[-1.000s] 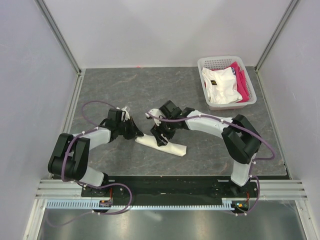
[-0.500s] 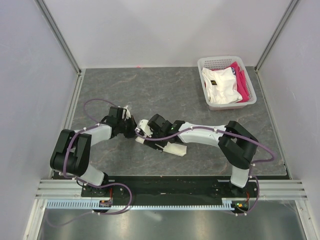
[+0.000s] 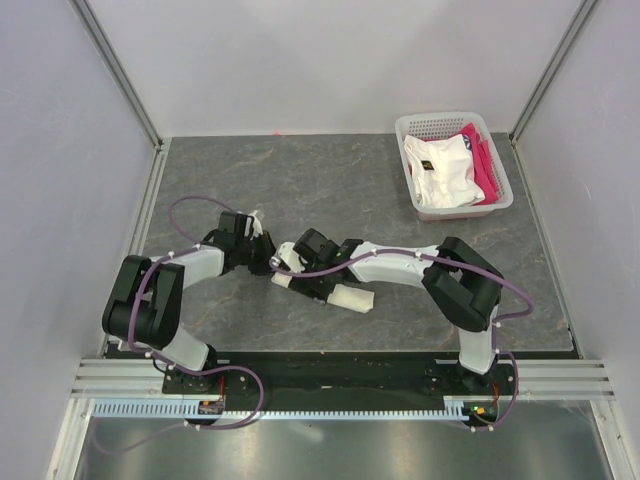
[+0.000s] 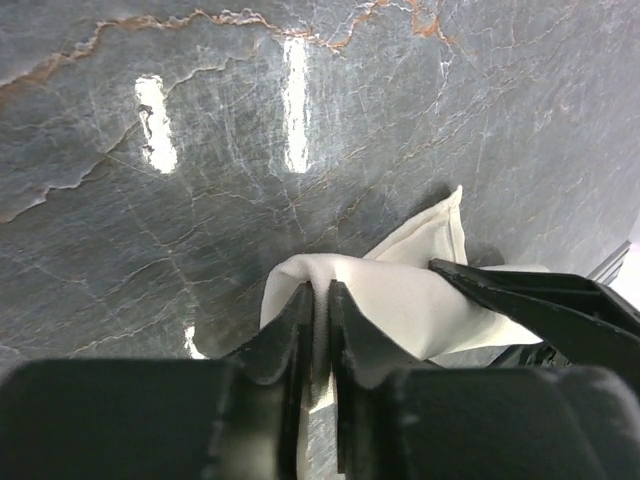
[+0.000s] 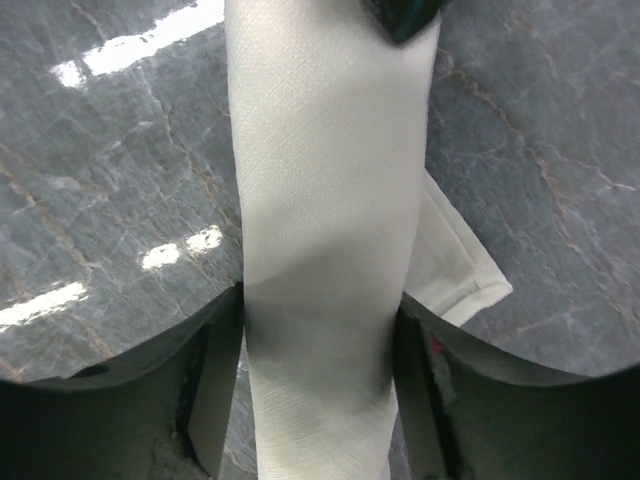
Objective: Fold the napkin, place the utensils inside, and roll it up
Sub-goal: Roll the napkin with the utensil
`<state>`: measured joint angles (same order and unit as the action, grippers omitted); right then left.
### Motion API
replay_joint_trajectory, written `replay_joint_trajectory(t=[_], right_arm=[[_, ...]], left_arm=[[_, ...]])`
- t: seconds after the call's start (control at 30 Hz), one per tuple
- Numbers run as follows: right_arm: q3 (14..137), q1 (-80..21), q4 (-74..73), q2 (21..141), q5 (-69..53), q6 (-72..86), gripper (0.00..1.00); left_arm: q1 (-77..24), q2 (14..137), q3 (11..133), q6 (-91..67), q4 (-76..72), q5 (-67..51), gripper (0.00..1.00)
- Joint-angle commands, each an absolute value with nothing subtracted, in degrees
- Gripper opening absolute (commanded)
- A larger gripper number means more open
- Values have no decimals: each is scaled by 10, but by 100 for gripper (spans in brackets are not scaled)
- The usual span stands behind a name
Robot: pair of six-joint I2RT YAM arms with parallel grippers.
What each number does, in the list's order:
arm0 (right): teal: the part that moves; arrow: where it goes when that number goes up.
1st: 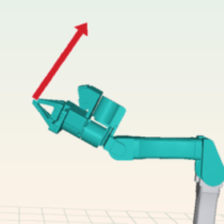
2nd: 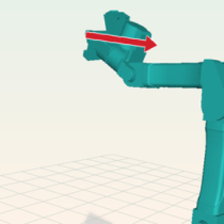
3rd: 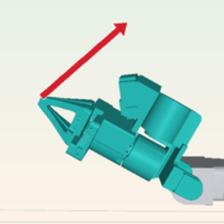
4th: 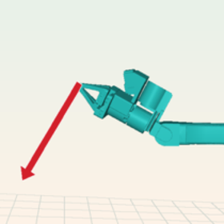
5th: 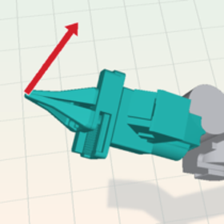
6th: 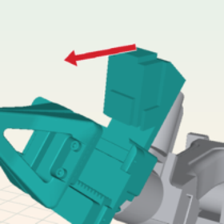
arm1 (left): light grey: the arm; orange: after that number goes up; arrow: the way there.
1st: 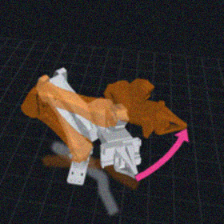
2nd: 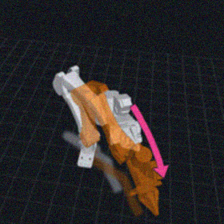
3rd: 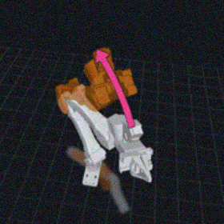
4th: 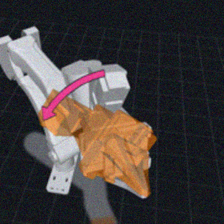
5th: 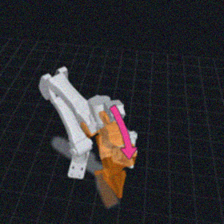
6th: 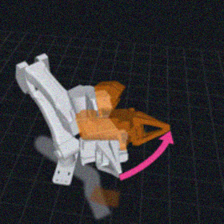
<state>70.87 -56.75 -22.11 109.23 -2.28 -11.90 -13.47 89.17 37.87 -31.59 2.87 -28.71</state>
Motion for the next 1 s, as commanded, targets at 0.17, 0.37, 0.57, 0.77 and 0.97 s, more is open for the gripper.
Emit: replay_joint_trajectory(t=[0.17, 0.37, 0.57, 0.77, 0.97], right_arm=[[752, -501, -291, 1142, -248, -88, 48], [763, -450, -293, 1165, -388, -57, 43], [768, -429, -299, 1197, -444, -51, 43], [770, -413, -298, 1225, -479, -47, 43], [780, -400, -297, 1248, -495, -45, 43]], left_arm=[[-132, 824, 385, -291, 26, -245, 59], [-131, 760, 352, -294, 24, -189, 62], [-131, 709, 309, -297, -17, -197, 63], [-131, 722, 292, -303, -34, -232, 60], [-131, 735, 268, -317, -71, -272, 54]])
